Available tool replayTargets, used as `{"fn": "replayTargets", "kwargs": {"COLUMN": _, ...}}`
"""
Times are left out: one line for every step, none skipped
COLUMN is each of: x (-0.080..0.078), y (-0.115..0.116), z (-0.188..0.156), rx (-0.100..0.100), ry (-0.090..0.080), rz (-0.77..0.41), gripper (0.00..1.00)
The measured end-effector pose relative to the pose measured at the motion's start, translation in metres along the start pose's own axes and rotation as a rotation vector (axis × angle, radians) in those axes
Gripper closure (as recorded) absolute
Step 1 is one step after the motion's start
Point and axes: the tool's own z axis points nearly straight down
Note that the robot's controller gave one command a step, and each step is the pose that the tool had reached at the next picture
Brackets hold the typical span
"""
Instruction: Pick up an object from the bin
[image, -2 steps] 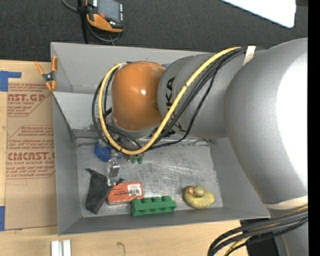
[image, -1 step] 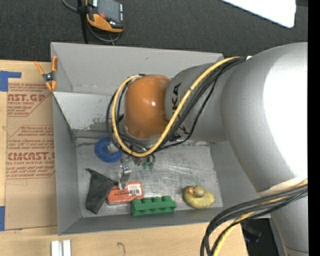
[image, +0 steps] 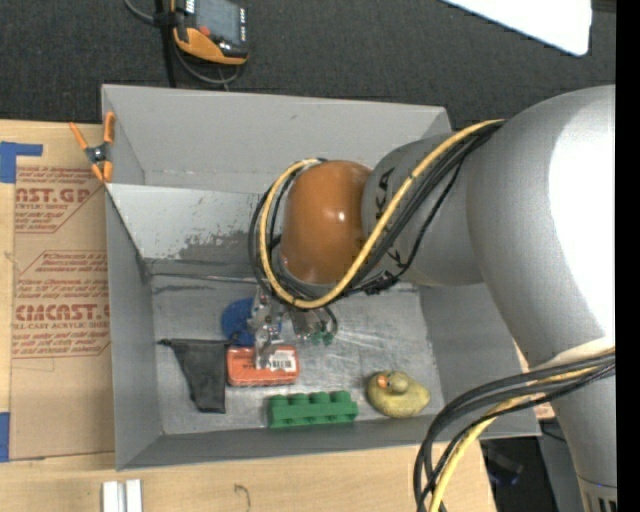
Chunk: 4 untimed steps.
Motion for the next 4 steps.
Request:
{"fn": "replayTargets", "kwargs": {"x": -0.006, "y": -0.003, "z": 0.002, "rx": 0.001, "ry": -0.033, "rz": 0.005, "gripper": 0.0}}
{"fn": "replayTargets", "kwargs": {"x": 0.0, "y": -0.002, "z": 0.0, "rx": 0.003, "ry": 0.001, "rz": 0.001, "gripper": 1.0}}
{"fn": "replayTargets", "kwargs": {"x": 0.0, "y": -0.002, "z": 0.0, "rx": 0.003, "ry": 0.001, "rz": 0.001, "gripper": 1.0}}
{"fn": "replayTargets", "kwargs": {"x": 0.0, "y": 0.014, "z": -0.136, "rx": 0.012, "ry": -0.003, "rz": -0.041, "gripper": 1.0}}
